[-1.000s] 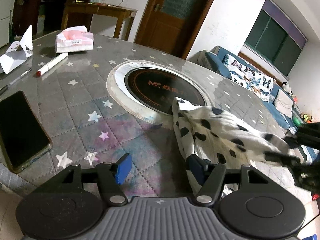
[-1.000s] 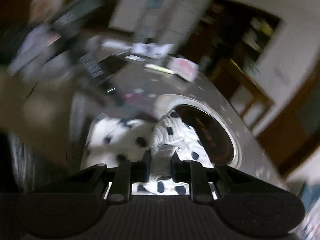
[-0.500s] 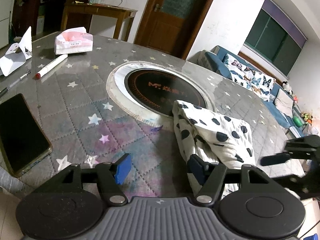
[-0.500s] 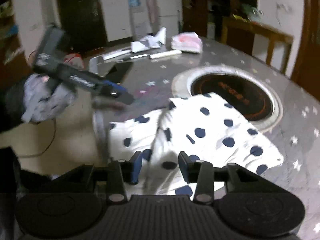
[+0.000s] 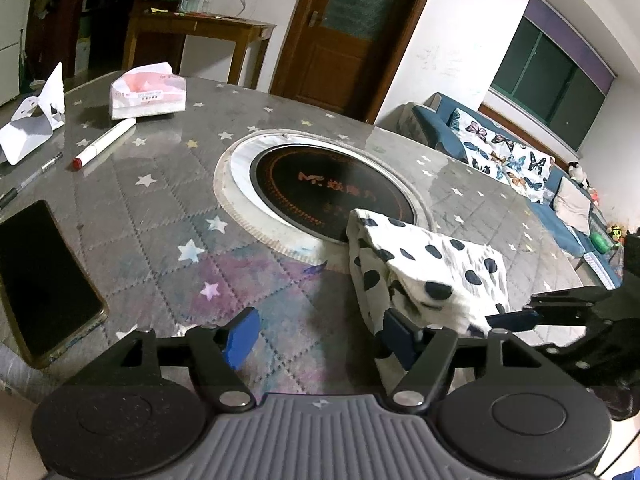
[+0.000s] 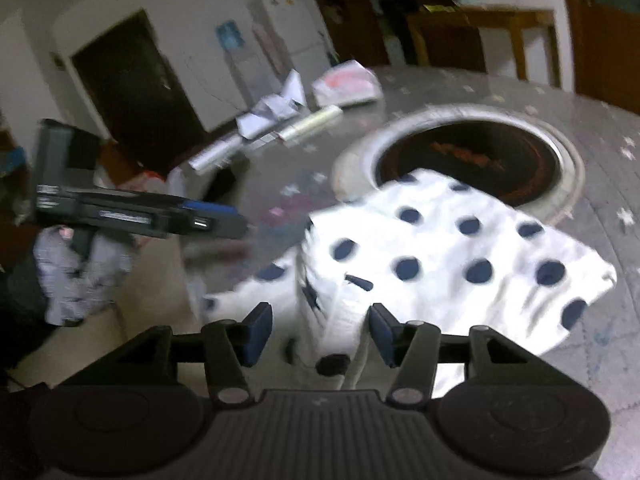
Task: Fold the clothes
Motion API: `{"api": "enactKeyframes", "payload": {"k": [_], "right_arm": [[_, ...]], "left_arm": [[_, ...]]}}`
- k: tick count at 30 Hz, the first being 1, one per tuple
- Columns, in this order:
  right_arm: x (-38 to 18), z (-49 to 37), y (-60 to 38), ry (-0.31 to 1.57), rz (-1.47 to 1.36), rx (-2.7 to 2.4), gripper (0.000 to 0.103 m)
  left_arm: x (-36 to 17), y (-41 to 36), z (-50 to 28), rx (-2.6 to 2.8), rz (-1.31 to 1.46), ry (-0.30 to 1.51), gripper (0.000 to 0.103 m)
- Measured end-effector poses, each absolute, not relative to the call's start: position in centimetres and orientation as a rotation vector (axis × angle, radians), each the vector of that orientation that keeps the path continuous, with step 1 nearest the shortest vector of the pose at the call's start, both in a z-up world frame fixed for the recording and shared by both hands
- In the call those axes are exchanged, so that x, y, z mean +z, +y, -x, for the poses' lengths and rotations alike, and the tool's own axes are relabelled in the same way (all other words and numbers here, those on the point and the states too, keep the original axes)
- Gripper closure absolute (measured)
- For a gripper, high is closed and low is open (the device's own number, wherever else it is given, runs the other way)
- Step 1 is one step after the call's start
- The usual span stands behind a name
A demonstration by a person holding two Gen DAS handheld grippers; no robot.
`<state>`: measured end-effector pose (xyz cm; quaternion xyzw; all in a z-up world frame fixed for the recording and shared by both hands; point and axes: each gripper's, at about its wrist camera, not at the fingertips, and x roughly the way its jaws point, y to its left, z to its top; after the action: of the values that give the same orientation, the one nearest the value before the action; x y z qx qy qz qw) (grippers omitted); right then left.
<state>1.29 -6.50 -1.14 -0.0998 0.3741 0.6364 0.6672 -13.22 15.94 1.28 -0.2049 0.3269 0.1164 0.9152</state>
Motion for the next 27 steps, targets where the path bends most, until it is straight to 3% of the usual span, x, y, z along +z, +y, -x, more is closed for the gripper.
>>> {"api": "enactKeyframes", "payload": {"k": [11,21,27], "right_arm": [[1.5,4.2,-8.1,0.745,0.266,1.610,0.048],[-1.1,4.8,-7.4,0.777,0.234,1.535,0.044],[0.0,4.2,-8.9,0.748,0.184,1.534,0.045]], "left_arm": [[2.6,15.2,11.9,0.213,0.401,0.640,0.028],[2.2,12.4,9.4,0.114,0.362,0.647,0.030],[1.1,11.3,8.4,0.079,0.288,0.667,0.051]]}}
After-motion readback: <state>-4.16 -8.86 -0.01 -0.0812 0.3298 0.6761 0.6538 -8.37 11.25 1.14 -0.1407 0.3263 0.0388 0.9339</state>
